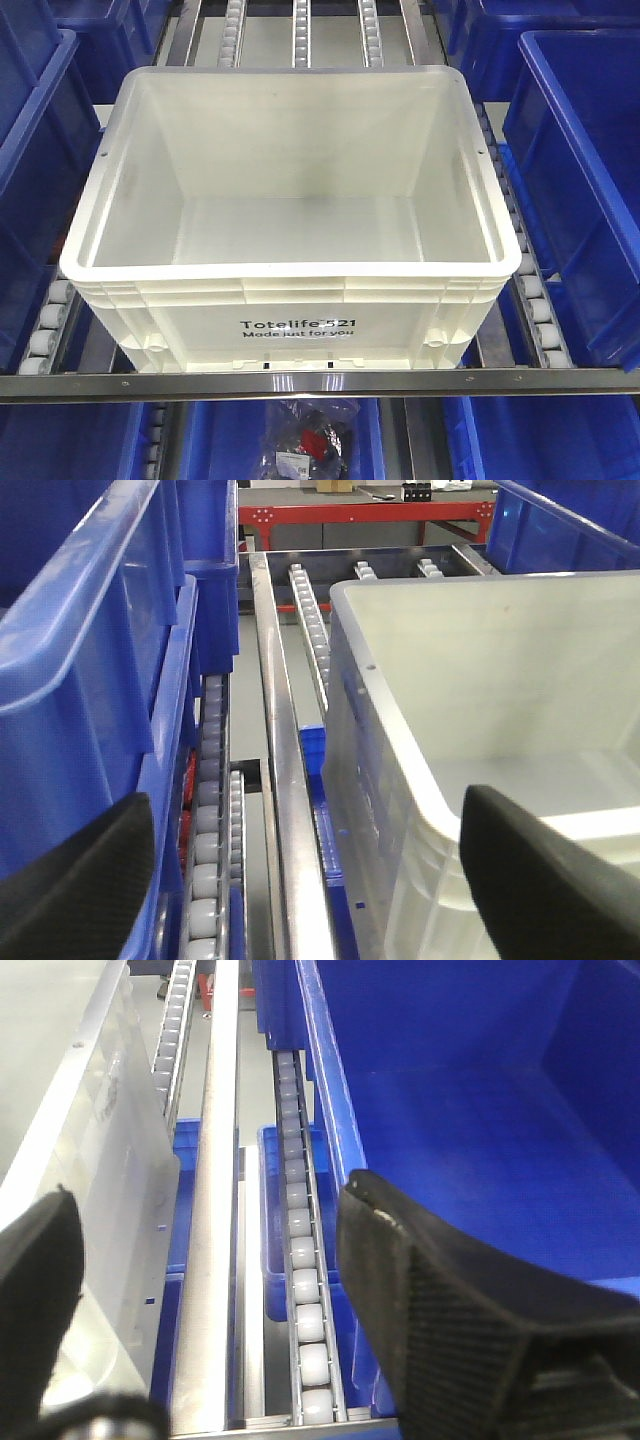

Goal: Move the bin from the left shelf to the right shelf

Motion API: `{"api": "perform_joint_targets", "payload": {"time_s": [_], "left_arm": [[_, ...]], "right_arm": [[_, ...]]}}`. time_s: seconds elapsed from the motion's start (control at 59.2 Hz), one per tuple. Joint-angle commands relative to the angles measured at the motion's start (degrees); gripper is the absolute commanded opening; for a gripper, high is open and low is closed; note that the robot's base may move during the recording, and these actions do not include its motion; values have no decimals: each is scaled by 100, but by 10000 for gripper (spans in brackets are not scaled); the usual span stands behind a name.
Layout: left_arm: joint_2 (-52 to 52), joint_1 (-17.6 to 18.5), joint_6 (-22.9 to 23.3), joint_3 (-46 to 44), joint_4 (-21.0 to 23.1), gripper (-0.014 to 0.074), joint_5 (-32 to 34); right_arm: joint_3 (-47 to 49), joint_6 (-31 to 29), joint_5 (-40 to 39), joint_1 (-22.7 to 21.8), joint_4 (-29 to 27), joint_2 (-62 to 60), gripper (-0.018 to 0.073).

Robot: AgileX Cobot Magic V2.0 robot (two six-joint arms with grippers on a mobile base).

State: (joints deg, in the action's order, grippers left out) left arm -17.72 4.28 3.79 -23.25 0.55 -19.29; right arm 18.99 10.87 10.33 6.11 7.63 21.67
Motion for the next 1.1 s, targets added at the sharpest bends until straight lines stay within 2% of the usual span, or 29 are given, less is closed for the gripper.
{"api": "perform_joint_targets", "payload": {"time_s": [0.0, 0.135, 0.27, 0.355, 0.456, 0.625, 0.76, 0.929, 1.081], "left_arm": [[-80, 46, 136, -208, 148, 606, 436], [-80, 199, 38, -208, 132, 570, 93], [-133, 669, -53, -260, 132, 532, -95], [-455, 902, -53, -508, 132, 522, -452], [-1072, 1075, -53, -995, 132, 523, -753], [-2237, 1091, -19, -1876, 132, 523, -1082], [-3160, 1091, 334, -2565, 133, 523, -1310], [-4244, 1091, 335, -3380, -55, 523, -1474], [-5117, 1091, 340, -4182, -55, 523, -1972]], "right_arm": [[205, -50, -414, 7, -90, 70, 494], [283, -62, -143, 315, -93, 70, 471], [556, -102, 365, 815, -94, 302, 459], [812, -97, 473, 1054, -99, 626, 459], [1155, -97, 560, 1126, -211, 1098, 459], [1865, -97, 660, 1111, -519, 2027, 459], [2550, -97, 945, 1111, -547, 2913, 459], [3425, -97, 1345, 1111, -547, 3981, 459], [4268, -51, 1969, 1095, -540, 4796, 459]]}}
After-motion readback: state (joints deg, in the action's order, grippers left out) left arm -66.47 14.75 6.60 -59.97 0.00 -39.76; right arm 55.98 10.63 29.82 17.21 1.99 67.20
